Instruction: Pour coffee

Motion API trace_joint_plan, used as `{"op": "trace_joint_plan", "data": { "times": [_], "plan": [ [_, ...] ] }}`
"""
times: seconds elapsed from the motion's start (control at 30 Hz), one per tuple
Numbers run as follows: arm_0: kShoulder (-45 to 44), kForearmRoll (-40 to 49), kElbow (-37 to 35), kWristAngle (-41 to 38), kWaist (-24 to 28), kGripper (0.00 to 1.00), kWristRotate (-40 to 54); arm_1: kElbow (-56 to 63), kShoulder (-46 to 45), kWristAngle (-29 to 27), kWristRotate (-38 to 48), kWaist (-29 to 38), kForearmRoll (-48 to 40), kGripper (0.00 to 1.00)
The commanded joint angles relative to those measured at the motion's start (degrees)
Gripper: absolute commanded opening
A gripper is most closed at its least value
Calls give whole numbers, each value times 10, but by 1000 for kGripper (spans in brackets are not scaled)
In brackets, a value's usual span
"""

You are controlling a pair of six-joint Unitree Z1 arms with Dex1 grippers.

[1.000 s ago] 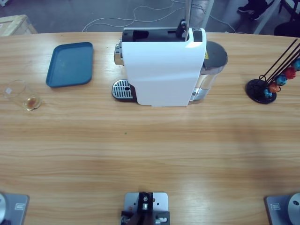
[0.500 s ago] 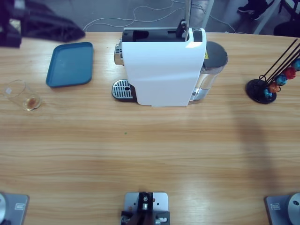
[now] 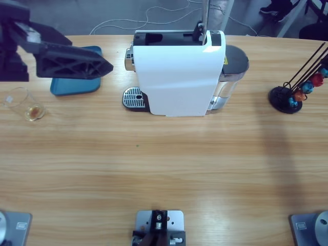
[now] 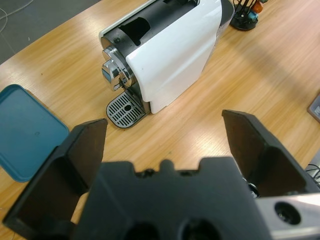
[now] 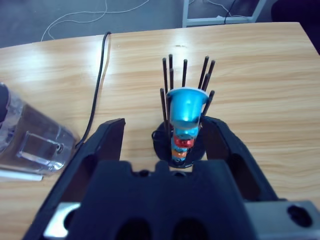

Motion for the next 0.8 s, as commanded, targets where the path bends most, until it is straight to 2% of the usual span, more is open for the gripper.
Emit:
{"op": "trace_joint_plan", "data": {
  "times": [0.03,0.2,0.23,0.27,0.33,0.4,0.57,0.6,0.63,0.77,0.8],
  "plan": [
    [3,-3,20,5,-7,1000,-9,14,41,4,17,-19,-23,549],
    [5,-8,21,7,-7,1000,-9,18,47,4,17,-24,-22,544],
    [5,-8,22,7,-7,1000,-9,18,47,3,17,-25,-22,521],
    [5,-8,21,7,-7,1000,-9,18,47,2,17,-26,-22,447],
    [5,-8,21,7,-7,1000,-9,16,48,3,17,-30,-22,423],
    [7,-8,22,7,-7,1000,-9,13,54,2,17,-32,-18,300],
    [6,-8,23,8,-7,1000,-9,11,56,4,18,-37,-13,291],
    [6,-8,23,8,-7,1000,-9,11,56,4,19,-38,-11,275],
    [6,-8,23,8,-7,1000,-9,11,55,2,20,-38,-10,191],
    [4,-8,23,8,-7,1000,-8,10,55,2,21,-39,-10,168],
    [4,-8,23,8,-7,1000,-8,10,54,2,22,-40,-9,134]
  ]
}}
